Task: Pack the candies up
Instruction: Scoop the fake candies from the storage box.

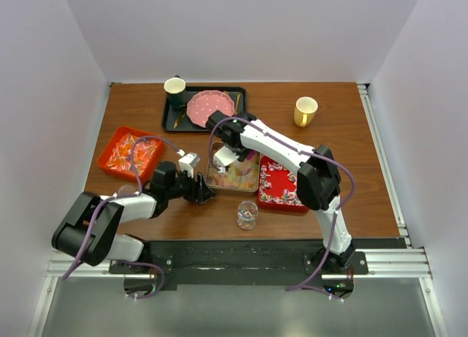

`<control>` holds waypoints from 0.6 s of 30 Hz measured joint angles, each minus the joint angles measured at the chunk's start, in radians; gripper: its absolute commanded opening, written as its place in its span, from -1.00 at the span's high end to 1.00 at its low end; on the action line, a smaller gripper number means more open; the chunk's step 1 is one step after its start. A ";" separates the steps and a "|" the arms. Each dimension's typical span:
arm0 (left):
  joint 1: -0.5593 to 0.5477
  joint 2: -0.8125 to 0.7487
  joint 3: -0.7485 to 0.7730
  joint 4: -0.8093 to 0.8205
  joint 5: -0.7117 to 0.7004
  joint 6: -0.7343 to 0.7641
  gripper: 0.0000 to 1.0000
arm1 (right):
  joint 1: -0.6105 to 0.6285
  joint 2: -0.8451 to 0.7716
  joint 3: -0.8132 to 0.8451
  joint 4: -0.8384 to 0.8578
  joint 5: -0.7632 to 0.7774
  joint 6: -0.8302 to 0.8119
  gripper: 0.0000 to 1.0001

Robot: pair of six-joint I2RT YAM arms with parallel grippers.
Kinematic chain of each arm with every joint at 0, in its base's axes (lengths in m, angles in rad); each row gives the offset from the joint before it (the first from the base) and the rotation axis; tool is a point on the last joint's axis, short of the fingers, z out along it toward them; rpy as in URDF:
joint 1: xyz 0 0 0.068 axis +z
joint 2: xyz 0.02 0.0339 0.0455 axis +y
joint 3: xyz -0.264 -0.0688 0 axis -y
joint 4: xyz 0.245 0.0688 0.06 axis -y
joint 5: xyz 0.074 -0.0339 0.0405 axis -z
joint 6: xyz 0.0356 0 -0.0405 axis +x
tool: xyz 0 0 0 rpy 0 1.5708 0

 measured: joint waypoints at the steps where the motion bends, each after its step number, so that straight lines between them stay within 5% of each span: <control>1: 0.000 0.003 0.000 0.005 0.002 0.000 -0.16 | -0.009 0.000 0.000 -0.002 -0.009 -0.004 1.00; 18: 0.000 0.030 0.002 0.038 0.021 0.000 -0.13 | -0.095 -0.058 -0.095 0.027 -0.183 -0.104 1.00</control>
